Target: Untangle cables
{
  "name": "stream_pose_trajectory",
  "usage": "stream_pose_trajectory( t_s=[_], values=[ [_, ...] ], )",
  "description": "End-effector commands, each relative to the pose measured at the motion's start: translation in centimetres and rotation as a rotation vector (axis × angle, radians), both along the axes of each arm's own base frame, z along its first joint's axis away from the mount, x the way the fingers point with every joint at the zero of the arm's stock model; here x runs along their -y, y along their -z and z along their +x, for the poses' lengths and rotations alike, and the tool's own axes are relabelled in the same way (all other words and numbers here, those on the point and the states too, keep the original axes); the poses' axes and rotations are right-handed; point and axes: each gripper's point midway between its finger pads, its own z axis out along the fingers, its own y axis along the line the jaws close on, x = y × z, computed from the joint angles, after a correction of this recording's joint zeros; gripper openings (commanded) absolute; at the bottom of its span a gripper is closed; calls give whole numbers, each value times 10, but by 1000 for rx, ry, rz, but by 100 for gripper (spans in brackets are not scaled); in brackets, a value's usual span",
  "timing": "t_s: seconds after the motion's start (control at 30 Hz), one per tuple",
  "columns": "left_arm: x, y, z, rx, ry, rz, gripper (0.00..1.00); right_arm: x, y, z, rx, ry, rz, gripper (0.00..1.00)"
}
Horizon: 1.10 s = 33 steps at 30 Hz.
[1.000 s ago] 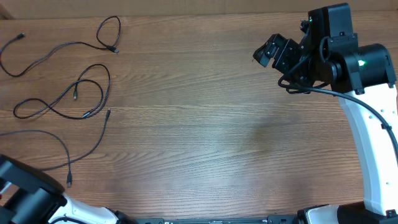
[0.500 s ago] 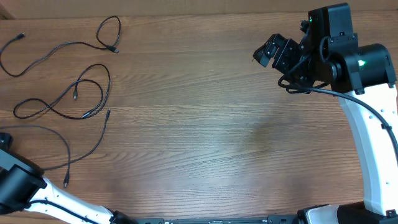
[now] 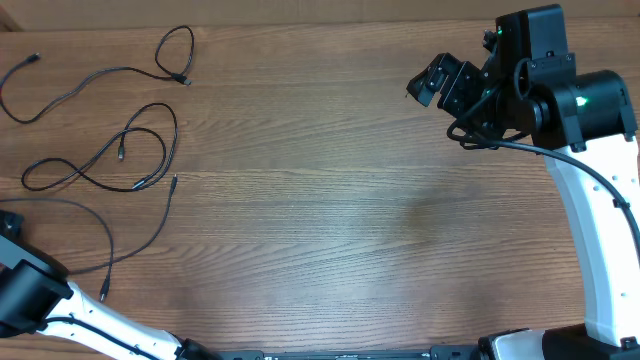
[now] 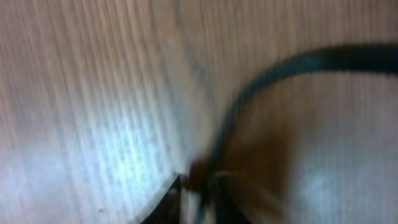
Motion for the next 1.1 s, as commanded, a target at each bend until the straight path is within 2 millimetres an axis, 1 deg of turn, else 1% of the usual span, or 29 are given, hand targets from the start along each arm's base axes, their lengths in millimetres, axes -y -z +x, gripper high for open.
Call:
stream_pose_trajectory(
  t_s=[0.0,0.17,0.23,0.27,0.3,0.43,0.53,0.6,0.67,0.73,0.8,0.93,0.97,1.0,1.07],
  values=[
    [12,24,-25,-139,6,-60,4,1,-9,4,30,-2,-1,100],
    [23,22,-40,-194,-36,-95,4,1,-9,4,31,-2,-1,100],
    [26,20,-50,-218,-81,-101,4,1,-9,4,30,-2,-1,100],
    [26,16,-57,-235,-116,-91,4,1,-9,4,30,-2,-1,100],
    [26,10,-69,-266,-171,-70,4,1,-8,3,25,-2,-2,100],
    [22,-8,-88,-298,-214,-47,4,1,-7,1,17,-2,-4,100],
    [23,-21,-104,-316,-287,-29,4,2,-7,1,18,0,-7,100],
    [21,-28,-111,-330,-323,0,4,3,-6,2,19,5,-13,100],
    [16,-33,-109,-308,-328,20,4,4,-6,2,19,8,-19,100],
    [15,-37,-102,-260,-330,20,4,5,-6,2,21,11,-22,100],
    [14,-42,-87,-199,-316,12,4,5,-6,2,20,11,-22,100],
    [10,-74,-45,-28,-275,30,4,5,-6,2,20,11,-22,100],
    [17,-91,-19,83,-221,6,4,5,-6,2,20,11,-22,100],
    [24,-100,-1,158,-181,-20,4,5,-6,2,20,11,-23,100],
    [46,-122,38,332,-61,-104,6,5,-6,2,20,11,-22,100]
  ],
)
